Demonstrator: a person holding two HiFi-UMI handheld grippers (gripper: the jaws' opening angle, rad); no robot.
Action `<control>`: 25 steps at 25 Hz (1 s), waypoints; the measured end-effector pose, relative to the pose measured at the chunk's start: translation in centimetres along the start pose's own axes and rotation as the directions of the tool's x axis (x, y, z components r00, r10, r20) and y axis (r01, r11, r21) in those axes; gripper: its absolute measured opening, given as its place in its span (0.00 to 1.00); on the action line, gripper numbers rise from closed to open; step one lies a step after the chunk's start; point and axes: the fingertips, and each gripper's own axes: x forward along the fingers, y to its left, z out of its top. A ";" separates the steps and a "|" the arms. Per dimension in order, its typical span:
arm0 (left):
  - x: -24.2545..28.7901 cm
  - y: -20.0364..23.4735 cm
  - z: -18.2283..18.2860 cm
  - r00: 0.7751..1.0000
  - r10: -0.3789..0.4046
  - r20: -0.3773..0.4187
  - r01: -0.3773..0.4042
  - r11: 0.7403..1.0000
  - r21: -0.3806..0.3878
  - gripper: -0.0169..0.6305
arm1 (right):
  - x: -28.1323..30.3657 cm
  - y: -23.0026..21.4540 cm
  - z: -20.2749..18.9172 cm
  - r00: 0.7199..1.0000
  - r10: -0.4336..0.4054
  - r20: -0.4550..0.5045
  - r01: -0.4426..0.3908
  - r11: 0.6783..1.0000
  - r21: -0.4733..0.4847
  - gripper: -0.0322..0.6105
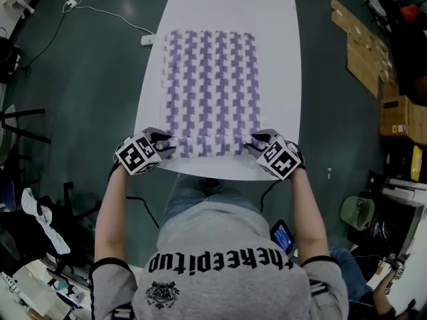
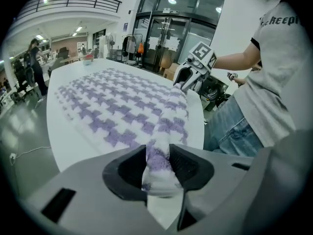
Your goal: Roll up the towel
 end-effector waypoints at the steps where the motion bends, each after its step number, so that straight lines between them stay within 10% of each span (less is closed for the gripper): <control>1: 0.1 0.6 0.2 1.000 0.007 -0.001 -0.007 1.000 0.000 0.24 | 0.2 -0.5 0.1 1.000 -0.009 -0.006 0.009 1.000 0.001 0.25; 12: 1.1 -0.2 -0.5 0.999 0.044 -0.026 -0.043 0.998 0.048 0.24 | 0.9 0.4 -0.9 0.996 -0.081 -0.032 0.081 0.996 0.020 0.25; 25: -4.8 -2.4 2.8 0.974 0.184 0.128 -0.213 0.941 0.262 0.31 | -4.5 1.6 1.4 0.982 -0.154 0.106 0.162 0.984 -0.076 0.25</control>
